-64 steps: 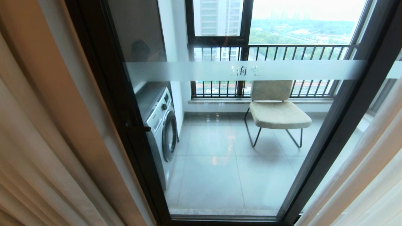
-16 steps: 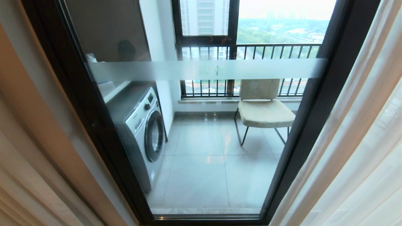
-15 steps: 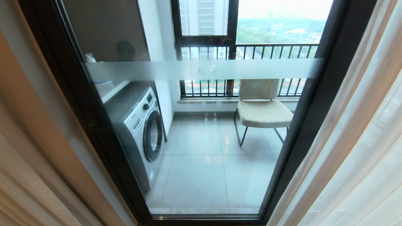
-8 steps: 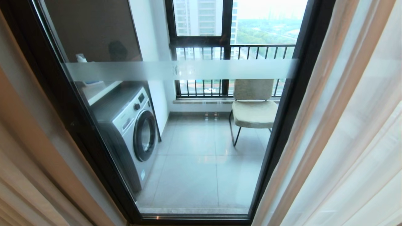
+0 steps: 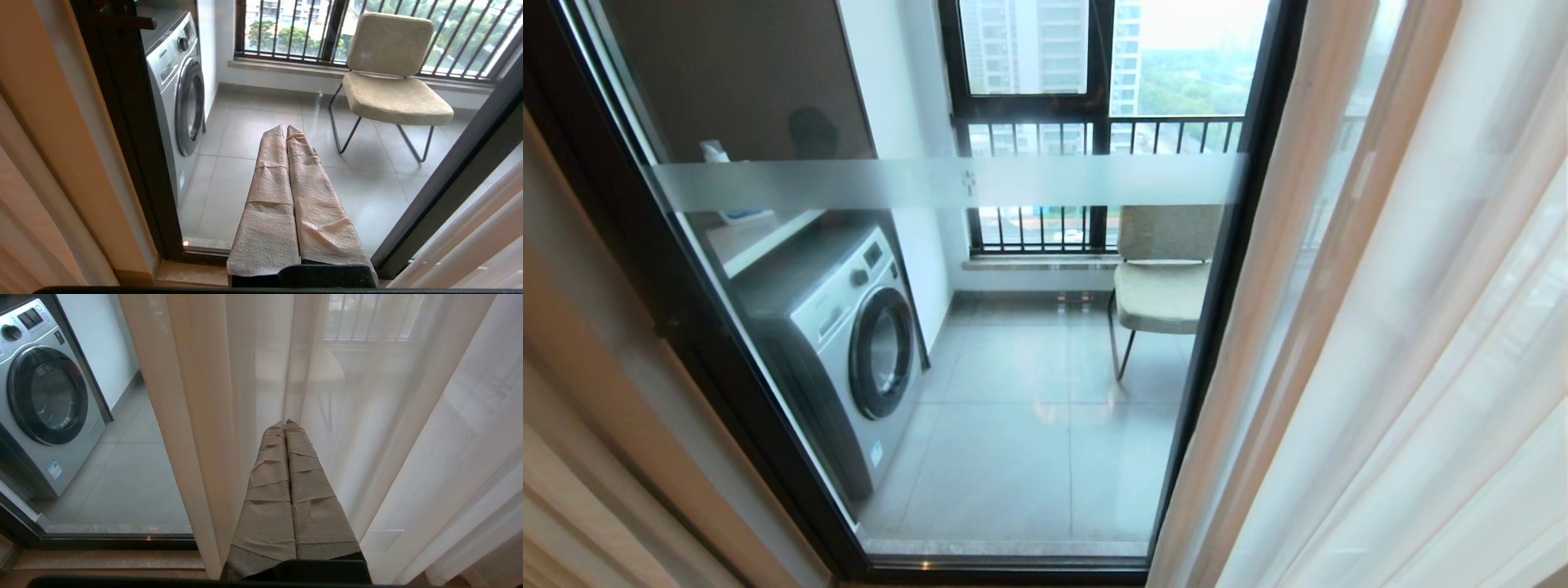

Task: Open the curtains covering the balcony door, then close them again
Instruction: Pull the inner curtains open on both sides

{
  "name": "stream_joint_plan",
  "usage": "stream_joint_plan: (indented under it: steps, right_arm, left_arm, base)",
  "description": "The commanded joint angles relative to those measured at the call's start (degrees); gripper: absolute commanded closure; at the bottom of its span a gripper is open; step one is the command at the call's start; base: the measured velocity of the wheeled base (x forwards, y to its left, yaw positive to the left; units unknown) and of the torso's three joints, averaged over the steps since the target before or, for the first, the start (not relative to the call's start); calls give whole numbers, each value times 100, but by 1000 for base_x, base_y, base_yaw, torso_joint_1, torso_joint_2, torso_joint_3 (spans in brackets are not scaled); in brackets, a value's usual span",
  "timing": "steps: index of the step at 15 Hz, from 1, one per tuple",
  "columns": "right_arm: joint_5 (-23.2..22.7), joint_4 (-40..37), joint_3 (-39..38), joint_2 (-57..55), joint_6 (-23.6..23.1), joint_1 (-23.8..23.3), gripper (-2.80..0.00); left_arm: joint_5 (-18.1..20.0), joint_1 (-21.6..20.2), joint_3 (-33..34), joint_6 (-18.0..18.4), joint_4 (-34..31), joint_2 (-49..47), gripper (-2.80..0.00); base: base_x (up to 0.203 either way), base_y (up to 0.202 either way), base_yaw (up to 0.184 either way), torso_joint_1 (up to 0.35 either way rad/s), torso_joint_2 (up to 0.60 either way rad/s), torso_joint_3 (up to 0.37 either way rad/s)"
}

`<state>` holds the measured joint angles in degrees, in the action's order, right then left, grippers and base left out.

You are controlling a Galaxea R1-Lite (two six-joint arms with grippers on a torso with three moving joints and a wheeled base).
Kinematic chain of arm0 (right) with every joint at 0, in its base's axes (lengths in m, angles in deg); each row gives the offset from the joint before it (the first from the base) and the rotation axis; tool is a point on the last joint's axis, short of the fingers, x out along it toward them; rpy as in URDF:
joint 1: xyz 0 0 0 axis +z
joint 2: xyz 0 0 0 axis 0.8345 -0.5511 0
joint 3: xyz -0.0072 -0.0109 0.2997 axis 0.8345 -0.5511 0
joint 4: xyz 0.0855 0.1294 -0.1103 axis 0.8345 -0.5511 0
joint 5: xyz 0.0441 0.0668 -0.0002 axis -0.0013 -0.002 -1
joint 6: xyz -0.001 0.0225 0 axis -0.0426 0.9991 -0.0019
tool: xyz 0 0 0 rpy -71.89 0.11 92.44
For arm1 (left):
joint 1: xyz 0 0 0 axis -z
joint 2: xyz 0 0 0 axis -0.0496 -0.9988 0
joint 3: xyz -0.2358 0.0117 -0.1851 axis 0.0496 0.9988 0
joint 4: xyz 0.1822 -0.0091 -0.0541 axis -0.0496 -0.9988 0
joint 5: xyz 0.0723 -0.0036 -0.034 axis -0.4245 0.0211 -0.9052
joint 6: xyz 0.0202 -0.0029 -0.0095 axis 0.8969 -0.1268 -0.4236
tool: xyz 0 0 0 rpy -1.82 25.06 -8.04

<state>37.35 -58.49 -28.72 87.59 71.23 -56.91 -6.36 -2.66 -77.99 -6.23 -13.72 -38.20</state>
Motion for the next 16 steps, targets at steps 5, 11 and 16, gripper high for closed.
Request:
stream_joint_plan:
  steps: [5, 11, 16]
  right_arm:
    - [2, 1, 0, -7, -5, 0, 0]
    - [2, 1, 0, -7, -5, 0, 0]
    - [2, 1, 0, -7, -45, 0, 0]
  left_arm:
    - [-2, -8, 0, -5, 4, 10, 0]
    - [-2, -1, 0, -5, 4, 10, 0]
    - [-2, -9, 0, -5, 4, 10, 0]
  base:
    - [0, 0, 0, 0, 0, 0]
    - [0, 0, 0, 0, 0, 0]
    - [0, 0, 0, 0, 0, 0]
